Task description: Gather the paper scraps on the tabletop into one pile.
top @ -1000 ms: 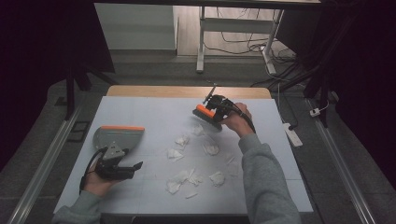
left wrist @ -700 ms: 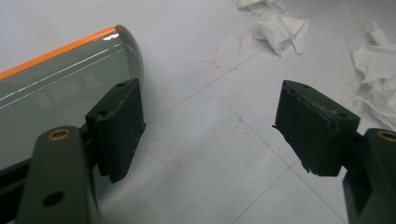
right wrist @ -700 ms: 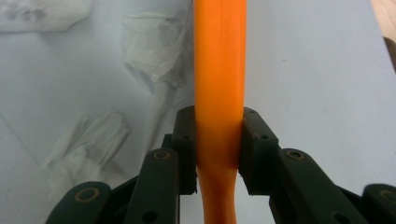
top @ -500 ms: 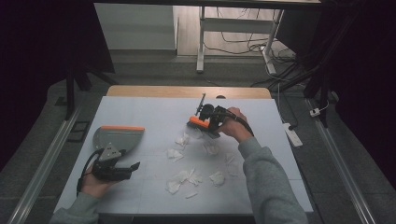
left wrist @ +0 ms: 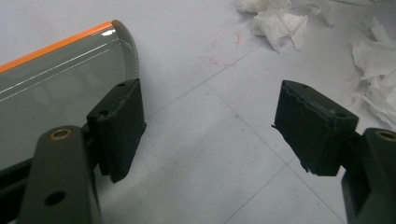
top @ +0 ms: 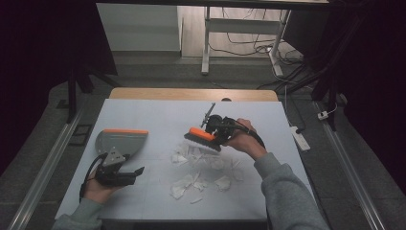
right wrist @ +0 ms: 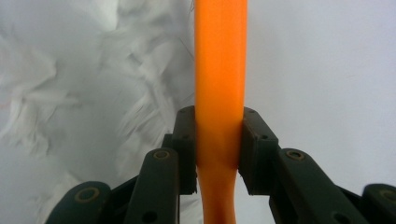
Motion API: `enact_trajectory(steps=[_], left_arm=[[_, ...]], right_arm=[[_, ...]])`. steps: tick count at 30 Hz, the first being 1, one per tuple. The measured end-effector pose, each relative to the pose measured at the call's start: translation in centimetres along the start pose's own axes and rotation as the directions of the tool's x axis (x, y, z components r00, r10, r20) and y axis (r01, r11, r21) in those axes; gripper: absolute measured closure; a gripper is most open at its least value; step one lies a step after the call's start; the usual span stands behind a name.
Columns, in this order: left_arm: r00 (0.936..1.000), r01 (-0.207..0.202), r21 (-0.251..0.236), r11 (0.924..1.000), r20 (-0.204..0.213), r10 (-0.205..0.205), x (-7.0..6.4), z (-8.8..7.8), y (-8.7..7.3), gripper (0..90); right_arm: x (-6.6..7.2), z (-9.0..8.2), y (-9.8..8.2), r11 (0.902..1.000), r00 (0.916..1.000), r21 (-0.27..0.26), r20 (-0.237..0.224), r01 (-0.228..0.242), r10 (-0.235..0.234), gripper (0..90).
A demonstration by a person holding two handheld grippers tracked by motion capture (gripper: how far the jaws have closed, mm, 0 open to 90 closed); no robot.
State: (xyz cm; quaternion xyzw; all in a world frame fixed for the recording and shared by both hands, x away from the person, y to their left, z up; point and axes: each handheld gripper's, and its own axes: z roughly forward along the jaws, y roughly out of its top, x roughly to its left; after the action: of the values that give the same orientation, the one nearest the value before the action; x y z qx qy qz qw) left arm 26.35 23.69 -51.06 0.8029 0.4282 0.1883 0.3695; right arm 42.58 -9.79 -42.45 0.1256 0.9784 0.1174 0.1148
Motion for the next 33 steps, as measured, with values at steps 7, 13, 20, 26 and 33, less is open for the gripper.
enact_trajectory(steps=[7, 13, 20, 26, 33], left_arm=[[1.0, 0.0, 0.002, 1.0, -0.001, 0.0, 0.1, 0.1, 0.0, 25.1], [1.0, -0.001, -0.004, 1.0, -0.001, 0.001, 0.1, 0.0, -0.1, 25.1], [1.0, -0.001, -0.006, 1.0, 0.005, 0.001, 0.3, 0.0, -0.2, 25.2], [1.0, -0.003, -0.001, 1.0, 0.003, 0.003, 0.2, 0.1, -0.3, 25.1], [1.0, 0.0, 0.006, 1.0, -0.007, 0.0, 0.2, 0.2, -0.2, 25.2]], right_arm=[[-1.5, 0.4, 2.2, 0.9994, 0.998, -0.032, 0.061, -0.014, 0.016, 70.6], [-2.3, 3.5, 4.8, 0.9998, 0.996, 0.012, 0.088, 0.014, -0.015, 70.6], [-1.3, 5.1, 6.2, 0.996, 0.9954, 0.037, 0.046, 0.082, -0.084, 70.7], [0.4, 4.3, 5.6, 0.9873, 0.9896, 0.067, -0.001, 0.144, -0.144, 70.8], [3.1, 2.8, 3.7, 0.9816, 0.983, 0.072, -0.062, 0.177, -0.173, 70.7]])
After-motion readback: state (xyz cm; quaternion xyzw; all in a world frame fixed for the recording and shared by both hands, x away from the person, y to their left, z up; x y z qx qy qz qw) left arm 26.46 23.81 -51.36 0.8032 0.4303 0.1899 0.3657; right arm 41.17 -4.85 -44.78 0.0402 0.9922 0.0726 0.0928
